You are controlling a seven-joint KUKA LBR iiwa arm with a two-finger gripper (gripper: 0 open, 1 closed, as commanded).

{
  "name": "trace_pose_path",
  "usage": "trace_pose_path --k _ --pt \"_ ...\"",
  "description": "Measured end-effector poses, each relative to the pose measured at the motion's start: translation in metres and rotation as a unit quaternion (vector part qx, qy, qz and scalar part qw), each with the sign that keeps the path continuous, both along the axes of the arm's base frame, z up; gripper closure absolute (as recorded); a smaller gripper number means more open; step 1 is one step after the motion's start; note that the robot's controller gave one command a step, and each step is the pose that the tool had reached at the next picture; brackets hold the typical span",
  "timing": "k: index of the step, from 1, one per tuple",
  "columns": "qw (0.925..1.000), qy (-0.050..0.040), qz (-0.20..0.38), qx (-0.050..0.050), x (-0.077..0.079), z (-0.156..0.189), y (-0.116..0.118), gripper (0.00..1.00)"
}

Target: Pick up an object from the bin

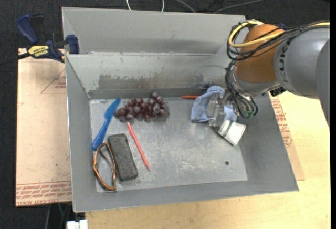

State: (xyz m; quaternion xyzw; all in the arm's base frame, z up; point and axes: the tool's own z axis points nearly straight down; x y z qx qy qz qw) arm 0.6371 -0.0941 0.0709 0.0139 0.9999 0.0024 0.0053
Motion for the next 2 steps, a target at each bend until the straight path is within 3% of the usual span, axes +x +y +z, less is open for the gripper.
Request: trace_pose_path --k 2 --pt "1.0 -0.0002 0.0 0.0 0.0 0.038 0.001 1.0"
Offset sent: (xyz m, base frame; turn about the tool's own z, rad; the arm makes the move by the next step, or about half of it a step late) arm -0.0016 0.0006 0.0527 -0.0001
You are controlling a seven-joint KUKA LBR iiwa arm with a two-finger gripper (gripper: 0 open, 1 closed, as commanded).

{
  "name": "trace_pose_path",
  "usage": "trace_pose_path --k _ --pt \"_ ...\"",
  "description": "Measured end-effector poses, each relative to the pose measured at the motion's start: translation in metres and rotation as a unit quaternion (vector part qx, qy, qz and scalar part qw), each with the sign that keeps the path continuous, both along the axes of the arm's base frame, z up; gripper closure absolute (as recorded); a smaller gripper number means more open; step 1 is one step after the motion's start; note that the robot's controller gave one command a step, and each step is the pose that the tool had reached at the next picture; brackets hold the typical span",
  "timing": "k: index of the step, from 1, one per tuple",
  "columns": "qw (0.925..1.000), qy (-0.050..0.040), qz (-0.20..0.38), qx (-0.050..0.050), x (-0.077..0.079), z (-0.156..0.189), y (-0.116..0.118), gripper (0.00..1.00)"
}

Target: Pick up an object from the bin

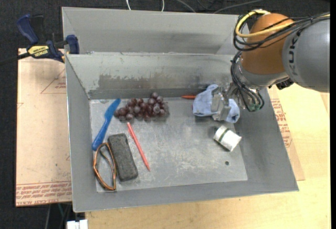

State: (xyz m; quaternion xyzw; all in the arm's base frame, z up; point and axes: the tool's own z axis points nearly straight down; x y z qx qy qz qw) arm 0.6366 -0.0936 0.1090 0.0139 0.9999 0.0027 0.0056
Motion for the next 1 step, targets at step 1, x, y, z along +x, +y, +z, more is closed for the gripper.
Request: trace_pose_path --k 1 --pt "1.0 -0.0009 0.0 0.0 0.0006 0.0201 0.0002 1.0"
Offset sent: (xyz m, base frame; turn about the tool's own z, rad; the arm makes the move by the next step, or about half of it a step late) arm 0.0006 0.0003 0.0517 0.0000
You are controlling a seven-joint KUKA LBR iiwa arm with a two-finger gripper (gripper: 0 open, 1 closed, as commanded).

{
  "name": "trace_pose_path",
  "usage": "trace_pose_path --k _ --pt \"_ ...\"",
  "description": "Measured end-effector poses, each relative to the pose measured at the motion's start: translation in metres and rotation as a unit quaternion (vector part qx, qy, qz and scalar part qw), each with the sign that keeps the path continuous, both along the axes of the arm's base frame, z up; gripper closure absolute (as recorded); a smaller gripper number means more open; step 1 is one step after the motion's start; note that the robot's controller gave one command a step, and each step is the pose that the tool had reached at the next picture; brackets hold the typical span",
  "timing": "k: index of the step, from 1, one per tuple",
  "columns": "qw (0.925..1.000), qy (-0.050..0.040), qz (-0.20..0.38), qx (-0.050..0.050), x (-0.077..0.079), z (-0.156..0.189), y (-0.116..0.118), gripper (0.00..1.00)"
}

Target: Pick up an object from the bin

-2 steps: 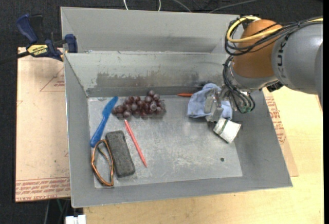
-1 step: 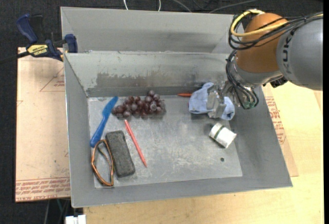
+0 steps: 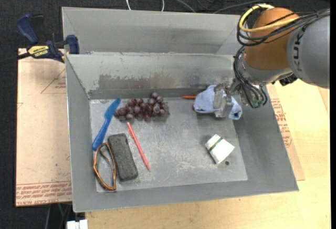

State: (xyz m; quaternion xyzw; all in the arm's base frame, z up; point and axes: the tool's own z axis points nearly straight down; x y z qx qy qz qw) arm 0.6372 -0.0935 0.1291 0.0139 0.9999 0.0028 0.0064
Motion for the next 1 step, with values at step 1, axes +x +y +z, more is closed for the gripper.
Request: trace_pose_path --k 1 --pt "1.0 -0.0004 0.0 0.0 0.0001 0.0177 0.0001 1.0"
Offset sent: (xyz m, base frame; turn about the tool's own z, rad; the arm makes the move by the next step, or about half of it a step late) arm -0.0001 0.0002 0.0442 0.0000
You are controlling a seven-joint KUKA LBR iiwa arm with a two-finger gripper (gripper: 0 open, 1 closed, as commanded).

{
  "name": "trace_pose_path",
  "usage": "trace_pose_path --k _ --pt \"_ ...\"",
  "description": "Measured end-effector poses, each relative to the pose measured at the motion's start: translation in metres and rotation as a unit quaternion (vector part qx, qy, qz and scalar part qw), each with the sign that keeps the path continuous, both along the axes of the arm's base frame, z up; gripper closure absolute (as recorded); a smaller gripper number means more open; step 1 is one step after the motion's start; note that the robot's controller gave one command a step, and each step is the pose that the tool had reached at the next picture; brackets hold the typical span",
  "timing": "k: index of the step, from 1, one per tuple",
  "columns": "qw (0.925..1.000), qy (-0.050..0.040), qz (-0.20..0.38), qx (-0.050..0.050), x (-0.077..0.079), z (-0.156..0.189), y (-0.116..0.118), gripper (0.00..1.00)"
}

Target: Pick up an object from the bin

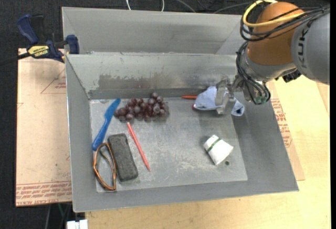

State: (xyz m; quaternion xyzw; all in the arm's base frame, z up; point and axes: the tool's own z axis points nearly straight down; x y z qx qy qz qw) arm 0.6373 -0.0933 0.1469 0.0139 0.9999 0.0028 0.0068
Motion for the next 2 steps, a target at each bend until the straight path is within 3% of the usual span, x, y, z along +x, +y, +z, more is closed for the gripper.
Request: trace_pose_path --k 2 --pt "1.0 -0.0023 0.0 0.0 0.001 0.028 0.0 1.0"
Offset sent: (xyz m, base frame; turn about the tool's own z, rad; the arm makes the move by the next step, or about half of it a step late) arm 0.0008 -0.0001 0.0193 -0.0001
